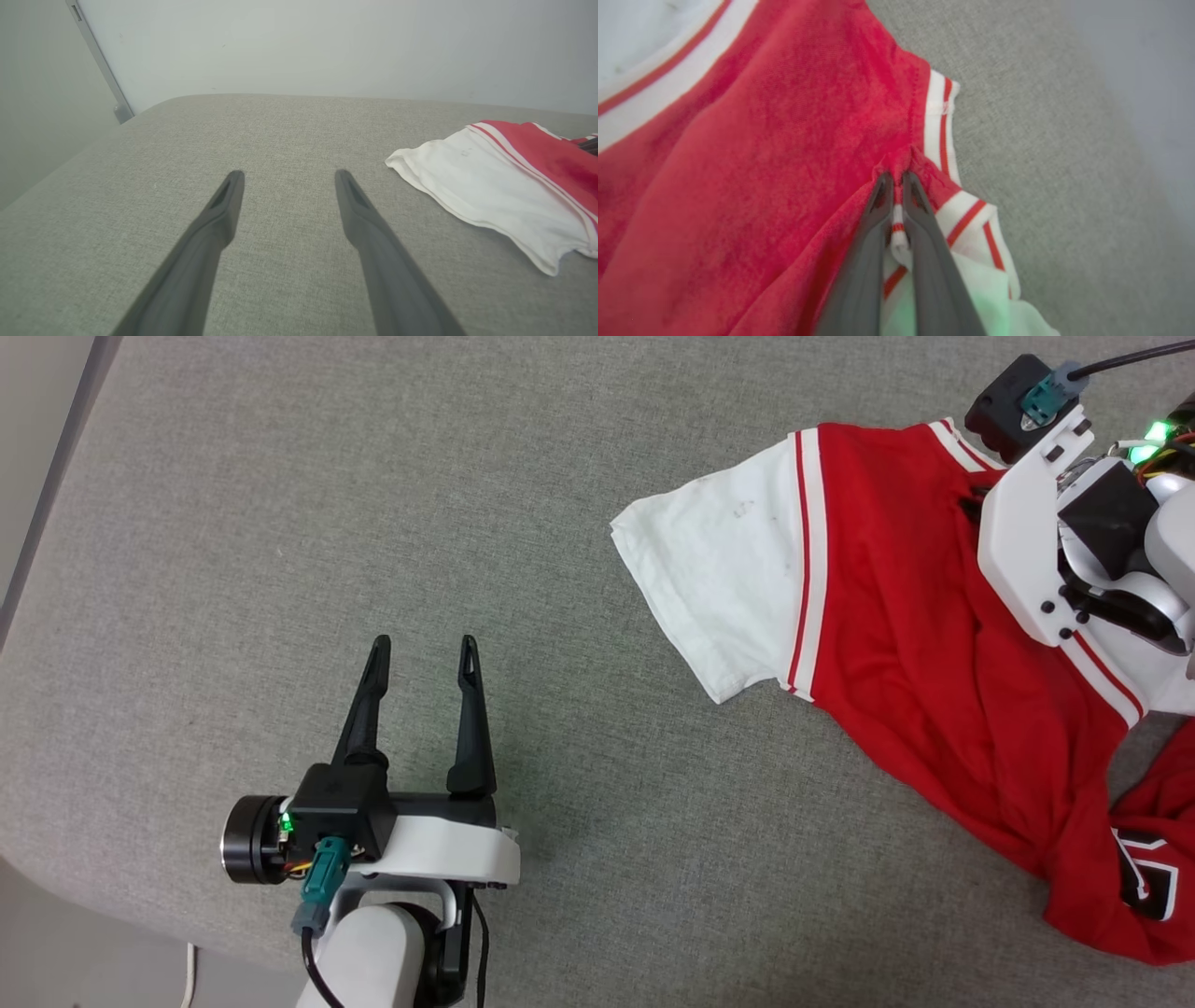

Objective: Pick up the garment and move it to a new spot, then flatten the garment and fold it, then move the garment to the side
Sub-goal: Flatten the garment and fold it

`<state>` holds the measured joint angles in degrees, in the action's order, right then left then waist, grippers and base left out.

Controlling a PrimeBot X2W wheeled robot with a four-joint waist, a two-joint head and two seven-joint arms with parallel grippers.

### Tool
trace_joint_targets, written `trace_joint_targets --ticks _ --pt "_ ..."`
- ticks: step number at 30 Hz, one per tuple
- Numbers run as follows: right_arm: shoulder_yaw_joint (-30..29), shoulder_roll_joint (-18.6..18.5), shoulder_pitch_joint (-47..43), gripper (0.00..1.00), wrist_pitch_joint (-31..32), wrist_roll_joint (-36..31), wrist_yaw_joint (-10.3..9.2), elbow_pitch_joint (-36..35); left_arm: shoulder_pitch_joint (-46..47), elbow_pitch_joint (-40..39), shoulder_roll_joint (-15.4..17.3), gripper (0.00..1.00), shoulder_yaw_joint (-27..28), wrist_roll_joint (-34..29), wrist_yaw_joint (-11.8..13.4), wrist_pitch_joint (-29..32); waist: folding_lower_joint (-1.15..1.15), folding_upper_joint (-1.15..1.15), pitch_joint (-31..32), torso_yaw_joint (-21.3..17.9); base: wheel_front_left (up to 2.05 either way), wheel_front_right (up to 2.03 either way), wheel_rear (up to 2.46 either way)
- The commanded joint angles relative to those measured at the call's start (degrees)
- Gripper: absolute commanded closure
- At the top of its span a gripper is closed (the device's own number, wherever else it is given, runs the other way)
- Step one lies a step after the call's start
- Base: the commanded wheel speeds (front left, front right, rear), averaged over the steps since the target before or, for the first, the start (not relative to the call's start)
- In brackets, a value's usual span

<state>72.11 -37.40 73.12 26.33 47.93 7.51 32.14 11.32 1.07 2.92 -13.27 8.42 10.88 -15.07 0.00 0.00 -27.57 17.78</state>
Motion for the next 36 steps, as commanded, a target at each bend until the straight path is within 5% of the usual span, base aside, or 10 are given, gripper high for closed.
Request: trace_joint_targets --ticks 1,3,4,5,6,16,17,23,30,36 --pt "1.01 0.31 -2.00 1.00 -0.27 0.68 -0.04 1.04 0.87 0.06 -0.07 0.00 -0.03 0.25 0.48 -0.15 0.00 0.00 0.01 0.00 0.00 0.00 0.00" --pt "1.17 0.29 -2.16 1.00 -1.75 1.22 -0.03 1.54 0.53 0.29 -0.06 0.00 0.40 0.00 0.58 -0.15 0.00 0.00 0.57 -0.46 0.00 0.00 0.00" --pt "1.12 0.18 -2.23 0.84 -3.03 1.62 -0.03 1.84 0.22 0.43 -0.07 0.00 0.58 -0.19 0.54 -0.15 0.00 0.00 1.04 -0.71 0.00 0.00 0.00" --pt "1.02 0.10 -2.26 0.15 -4.58 2.19 -0.03 2.24 -0.14 0.55 -0.07 0.00 0.88 -0.41 0.46 -0.15 0.00 0.00 1.57 -1.03 0.00 0.00 0.00" --pt "0.87 0.04 -2.07 0.00 -6.36 2.40 -0.04 2.56 -0.45 0.64 -0.06 0.00 1.30 -0.66 0.36 -0.15 0.00 0.00 2.16 -1.47 0.00 0.00 0.00" --pt "-7.00 -1.76 -8.42 0.00 -34.01 0.63 -0.05 5.23 -4.21 1.47 -0.03 0.00 5.92 -3.14 -2.09 -0.15 0.00 0.00 10.62 -7.24 0.00 0.00 0.00" --pt "-12.75 -1.05 -12.39 0.00 -39.84 -0.22 -0.05 6.88 -5.30 1.80 -0.04 0.00 7.45 -3.75 -2.84 -0.15 0.00 0.00 12.68 -8.68 0.00 0.00 0.00" --pt "-34.05 2.23 -22.99 0.00 -41.49 -12.07 -0.05 2.51 -7.96 1.89 0.12 0.00 9.97 -4.43 -3.87 -0.15 0.00 0.00 16.02 -11.42 0.00 0.00 0.00" --pt "-65.07 14.86 -47.81 0.00 -41.51 -31.58 -0.05 -16.75 -10.47 2.16 0.08 0.00 11.46 -4.68 -4.86 -0.15 0.00 0.00 19.18 -12.79 0.00 0.00 0.00" --pt "-76.03 25.59 -63.40 0.00 -41.51 -39.39 -0.05 -30.41 -11.74 2.84 0.04 0.00 12.46 -4.99 -5.89 -0.15 0.00 0.00 21.29 -13.25 0.00 0.00 0.00"
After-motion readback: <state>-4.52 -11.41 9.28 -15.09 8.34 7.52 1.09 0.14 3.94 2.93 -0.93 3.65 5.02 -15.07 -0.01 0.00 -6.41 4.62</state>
